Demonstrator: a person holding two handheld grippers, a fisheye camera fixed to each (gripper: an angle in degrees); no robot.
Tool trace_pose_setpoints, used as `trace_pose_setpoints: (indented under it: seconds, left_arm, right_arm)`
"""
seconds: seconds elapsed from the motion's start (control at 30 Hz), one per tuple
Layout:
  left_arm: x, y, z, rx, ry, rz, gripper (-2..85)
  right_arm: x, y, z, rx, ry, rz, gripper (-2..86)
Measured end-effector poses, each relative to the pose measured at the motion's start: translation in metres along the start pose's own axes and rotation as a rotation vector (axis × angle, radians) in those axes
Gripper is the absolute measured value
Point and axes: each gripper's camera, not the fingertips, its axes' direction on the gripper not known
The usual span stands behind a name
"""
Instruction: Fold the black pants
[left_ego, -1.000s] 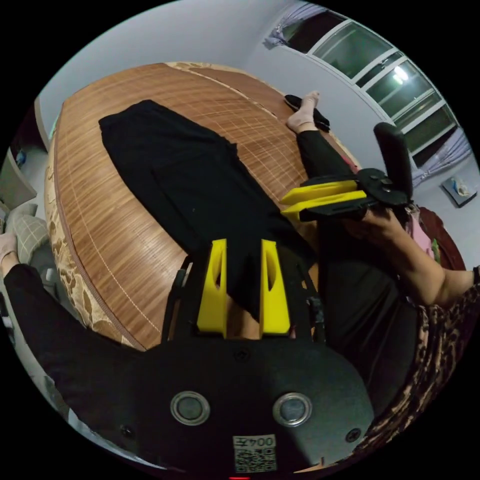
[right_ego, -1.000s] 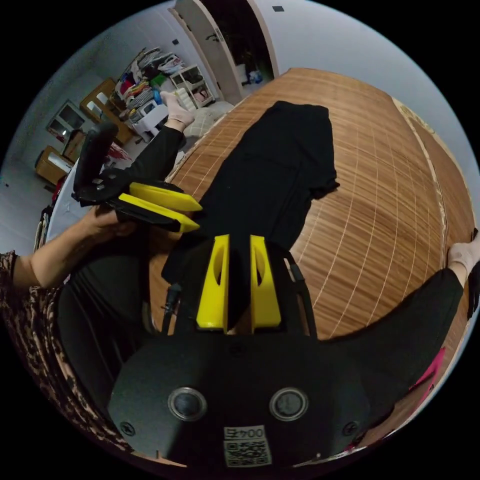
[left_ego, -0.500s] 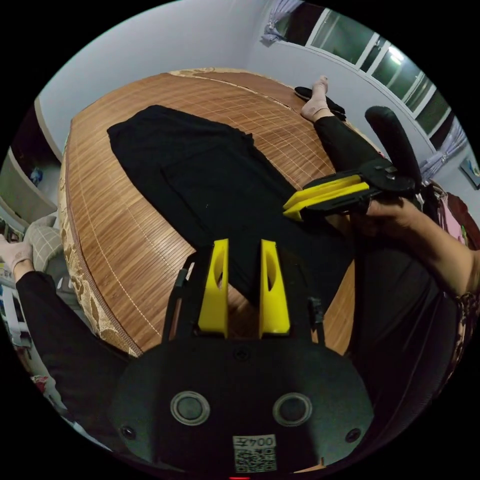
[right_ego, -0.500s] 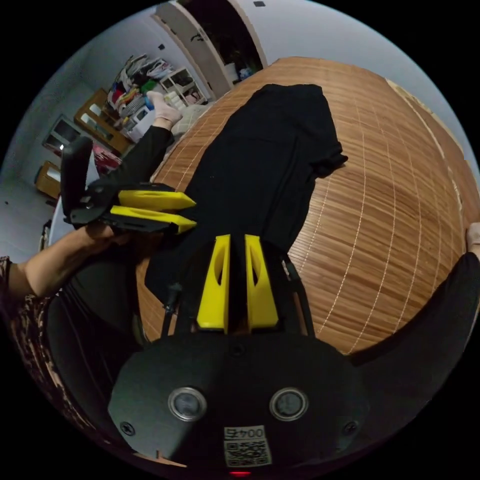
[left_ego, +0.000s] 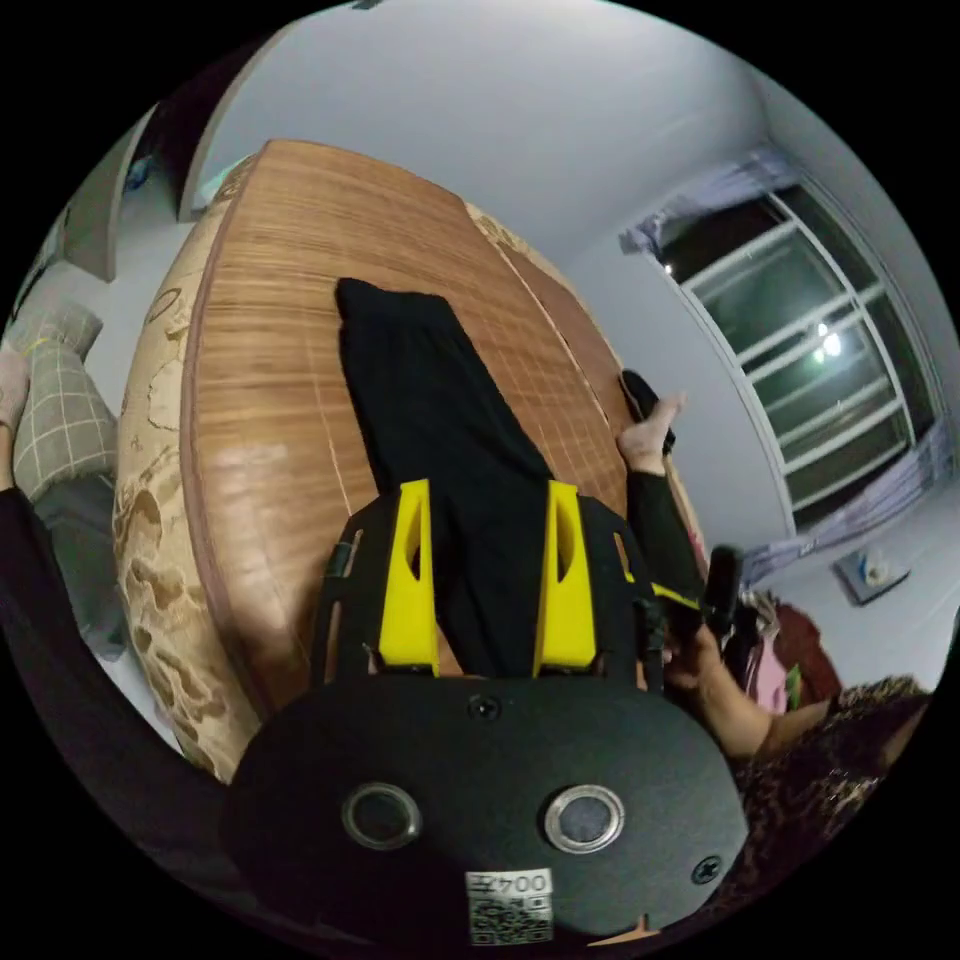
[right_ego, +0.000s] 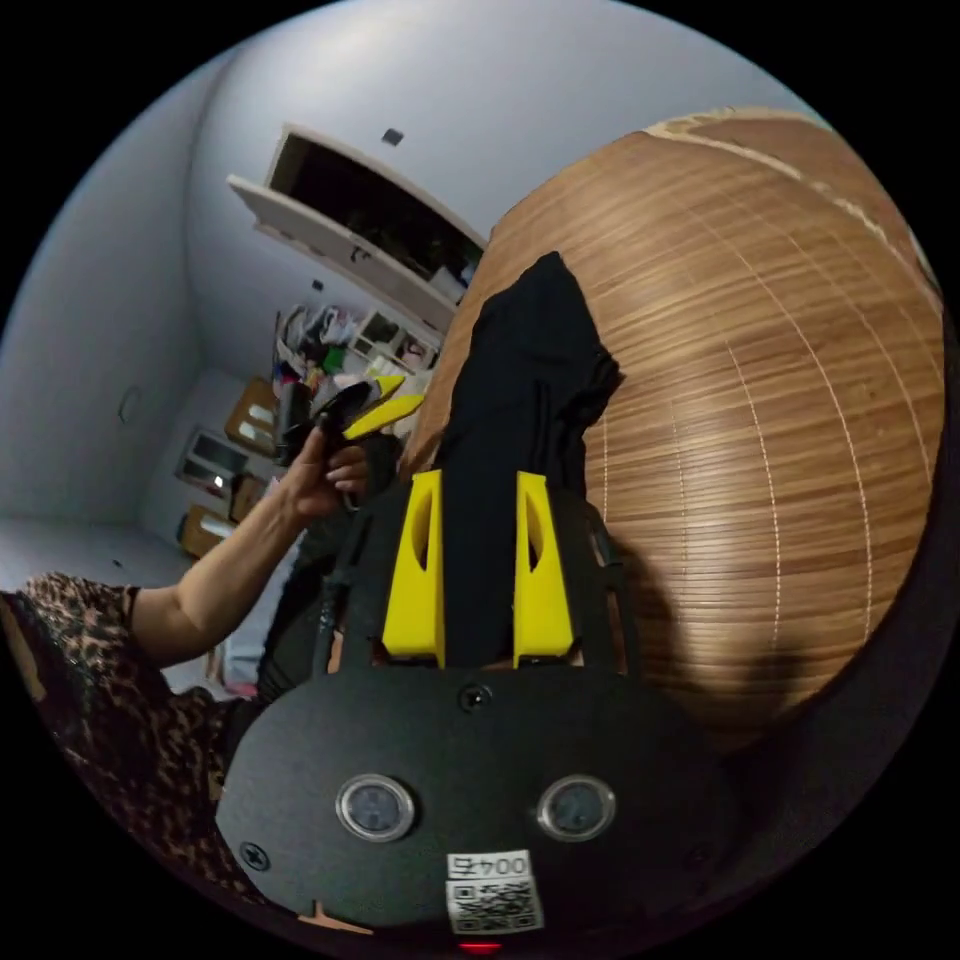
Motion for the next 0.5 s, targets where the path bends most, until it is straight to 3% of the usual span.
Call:
trace_pose_setpoints:
  seconds: [0.3, 0.5]
  left_arm:
    - [-0.073, -0.142, 0.033, -0.043, -0.141, -0.085, 13.7]
    - [-0.094, -0.189, 0.052, -0.050, -0.073, -0.080, 12.0]
  right_arm:
    - [0.053, -0.015, -0.035, 0.044, -0.116, 0.116, 11.4]
    - [0.071, -0.023, -0.045, 0.030, -0.182, 0.129, 11.3]
